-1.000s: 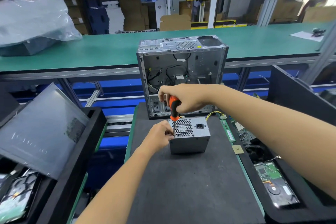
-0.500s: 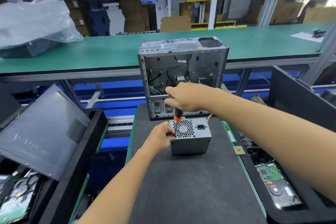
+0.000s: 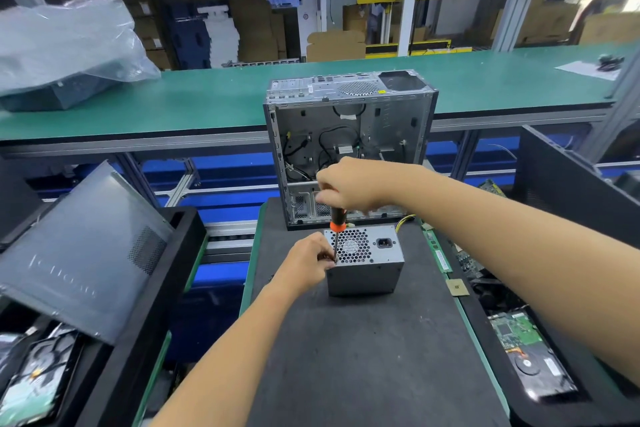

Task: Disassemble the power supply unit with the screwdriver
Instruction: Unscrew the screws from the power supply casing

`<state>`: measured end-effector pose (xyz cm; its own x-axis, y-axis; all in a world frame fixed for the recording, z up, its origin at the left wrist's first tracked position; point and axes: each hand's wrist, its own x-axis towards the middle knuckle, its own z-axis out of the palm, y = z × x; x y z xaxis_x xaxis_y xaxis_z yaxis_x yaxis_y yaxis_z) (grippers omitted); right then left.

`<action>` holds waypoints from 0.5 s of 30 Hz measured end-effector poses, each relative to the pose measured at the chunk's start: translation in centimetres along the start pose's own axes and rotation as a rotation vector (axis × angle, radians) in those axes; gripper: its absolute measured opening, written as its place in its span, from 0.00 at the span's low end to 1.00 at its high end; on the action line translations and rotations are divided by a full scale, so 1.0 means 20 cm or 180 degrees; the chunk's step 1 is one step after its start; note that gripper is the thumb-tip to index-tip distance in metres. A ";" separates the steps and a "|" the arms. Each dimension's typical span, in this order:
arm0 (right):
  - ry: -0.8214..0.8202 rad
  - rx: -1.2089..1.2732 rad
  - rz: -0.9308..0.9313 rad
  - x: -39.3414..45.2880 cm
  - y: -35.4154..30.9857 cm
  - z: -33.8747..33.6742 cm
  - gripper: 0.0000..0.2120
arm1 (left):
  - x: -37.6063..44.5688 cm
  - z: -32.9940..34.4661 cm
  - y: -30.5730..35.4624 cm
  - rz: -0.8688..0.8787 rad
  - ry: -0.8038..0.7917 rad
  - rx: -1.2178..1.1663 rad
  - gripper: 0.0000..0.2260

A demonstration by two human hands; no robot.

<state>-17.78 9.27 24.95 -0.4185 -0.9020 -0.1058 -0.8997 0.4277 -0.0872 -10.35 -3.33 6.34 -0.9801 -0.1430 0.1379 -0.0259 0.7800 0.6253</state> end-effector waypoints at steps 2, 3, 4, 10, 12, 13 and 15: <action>-0.0267 0.0433 -0.0163 -0.03 0.01 -0.03 0.05 | 0.00 0.00 0.01 0.0016 0.0010 -0.0022 0.03; -0.0401 0.0570 -0.0201 -0.04 0.01 -0.04 0.10 | 0.00 -0.01 0.01 0.0027 0.0015 -0.0014 0.04; -0.0442 0.0664 -0.0189 -0.05 0.02 -0.04 0.11 | 0.00 -0.01 0.01 0.0033 0.0010 0.0006 0.04; -0.0071 0.0024 0.0237 -0.03 0.06 0.00 0.17 | 0.00 -0.01 0.01 0.0009 -0.0049 0.0058 0.04; -0.0096 0.0233 -0.0003 -0.04 0.07 -0.01 0.08 | 0.00 -0.01 0.00 0.0040 -0.0053 0.0076 0.04; -0.0101 0.0331 -0.0107 -0.05 0.08 -0.02 0.06 | 0.00 -0.01 0.00 0.0050 -0.0053 0.0077 0.04; -0.0147 0.0582 -0.0209 -0.07 0.08 -0.02 0.13 | 0.00 -0.02 0.00 0.0040 -0.0063 0.0068 0.03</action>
<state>-18.65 11.20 25.33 -0.3498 -0.9265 -0.1389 -0.8857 0.3753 -0.2732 -10.35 -3.51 6.67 -0.9840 -0.1211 0.1304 -0.0174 0.7945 0.6070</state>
